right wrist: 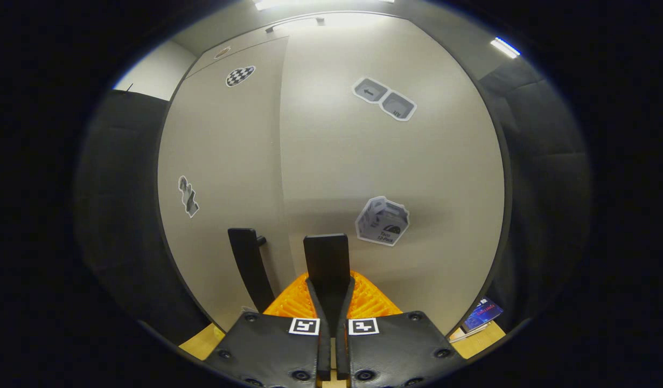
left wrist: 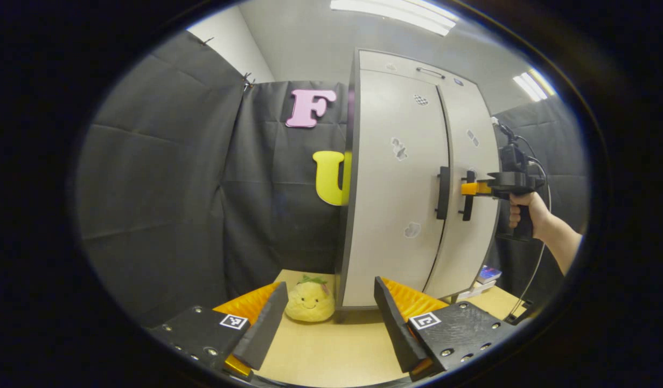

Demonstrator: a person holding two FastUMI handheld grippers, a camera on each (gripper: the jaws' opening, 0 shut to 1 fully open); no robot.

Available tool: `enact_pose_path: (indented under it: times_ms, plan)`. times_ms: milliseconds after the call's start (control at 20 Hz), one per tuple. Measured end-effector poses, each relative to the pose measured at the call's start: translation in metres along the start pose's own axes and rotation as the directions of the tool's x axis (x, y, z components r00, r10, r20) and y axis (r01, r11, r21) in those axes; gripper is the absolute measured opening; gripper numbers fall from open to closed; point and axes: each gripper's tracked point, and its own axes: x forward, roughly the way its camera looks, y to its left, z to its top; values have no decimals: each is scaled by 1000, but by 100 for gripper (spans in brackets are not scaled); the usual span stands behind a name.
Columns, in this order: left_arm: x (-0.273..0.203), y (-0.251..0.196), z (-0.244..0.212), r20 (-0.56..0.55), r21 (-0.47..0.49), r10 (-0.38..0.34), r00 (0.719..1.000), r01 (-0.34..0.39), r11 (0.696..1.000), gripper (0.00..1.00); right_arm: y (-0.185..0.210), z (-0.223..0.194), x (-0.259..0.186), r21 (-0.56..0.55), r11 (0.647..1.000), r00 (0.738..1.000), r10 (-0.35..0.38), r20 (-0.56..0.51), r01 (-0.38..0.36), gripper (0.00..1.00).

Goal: Open the right door of the double-door shoe cabinet with the right hand, and open the left door with the left hand.

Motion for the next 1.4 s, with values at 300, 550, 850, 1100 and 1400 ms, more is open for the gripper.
enact_pose_path:
  times_ms: [300,550,850,1100,1400]
  plan:
    - [-8,-23,-8,-18,-4,-35,999,35,999,93,-5,-3,-35,12,999,999,53,7,-53,5]
    - [-14,-44,-9,-22,0,-67,998,67,998,93,-15,-4,-62,31,996,997,82,-8,-82,6]
    - [-20,-66,-16,-44,3,-91,995,91,996,93,-28,-4,-86,31,996,997,80,1,-80,5]
    - [-19,-85,-16,-46,10,-119,992,120,993,93,-42,-6,-106,31,997,998,70,-7,-70,5]
    - [-9,-106,-14,-30,-16,-150,988,150,989,93,-59,-6,-128,35,998,998,61,-9,-61,5]
